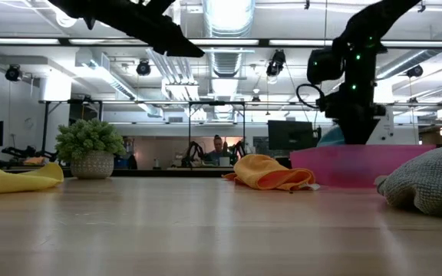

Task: Fold microfiber towels
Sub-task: Put the blue microfiber cloth into the pink bin

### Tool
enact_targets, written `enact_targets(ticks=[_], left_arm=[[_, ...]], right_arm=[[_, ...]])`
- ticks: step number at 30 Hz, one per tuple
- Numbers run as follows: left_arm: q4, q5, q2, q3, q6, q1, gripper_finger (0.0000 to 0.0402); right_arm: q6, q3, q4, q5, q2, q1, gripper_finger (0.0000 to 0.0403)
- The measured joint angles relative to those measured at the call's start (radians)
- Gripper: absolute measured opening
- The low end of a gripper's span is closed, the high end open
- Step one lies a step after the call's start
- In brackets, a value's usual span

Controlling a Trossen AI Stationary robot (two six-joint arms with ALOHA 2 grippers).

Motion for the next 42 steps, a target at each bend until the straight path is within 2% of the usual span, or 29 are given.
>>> enact_targets(ticks=[4,11,15,25,29,39,42], left_arm=[[0.003,0.000,-0.008,0.003,0.001,0.000,0.0196],[0.001,0.000,-0.010,0.003,0.005,0.000,0.0196],[0.000,0.001,-0.010,0.003,0.020,0.001,0.0196],[0.000,0.001,-0.010,0.003,0.021,0.006,0.0196],[0.000,0.001,-0.010,0.003,0.021,0.006,0.0196],[0.002,0.001,-0.010,0.003,0.021,0.006,0.0196],[0.002,0.001,-0.010,0.003,0.021,0.006,0.0196]], right_arm=[[-0.052,-0.027,0.077,0.001,0.021,-0.030,0.0244],[-0.117,-0.056,0.109,-0.003,0.057,-0.070,0.0244],[-0.180,-0.060,0.122,-0.065,0.064,-0.069,0.0239],[-0.164,-0.062,0.124,-0.070,0.101,-0.084,0.0208],[-0.165,-0.062,0.124,-0.070,0.114,-0.086,0.0169],[-0.114,-0.012,0.045,-0.090,0.085,-0.086,0.0023],[-0.092,0.017,0.020,-0.089,0.079,-0.086,0.0013]])
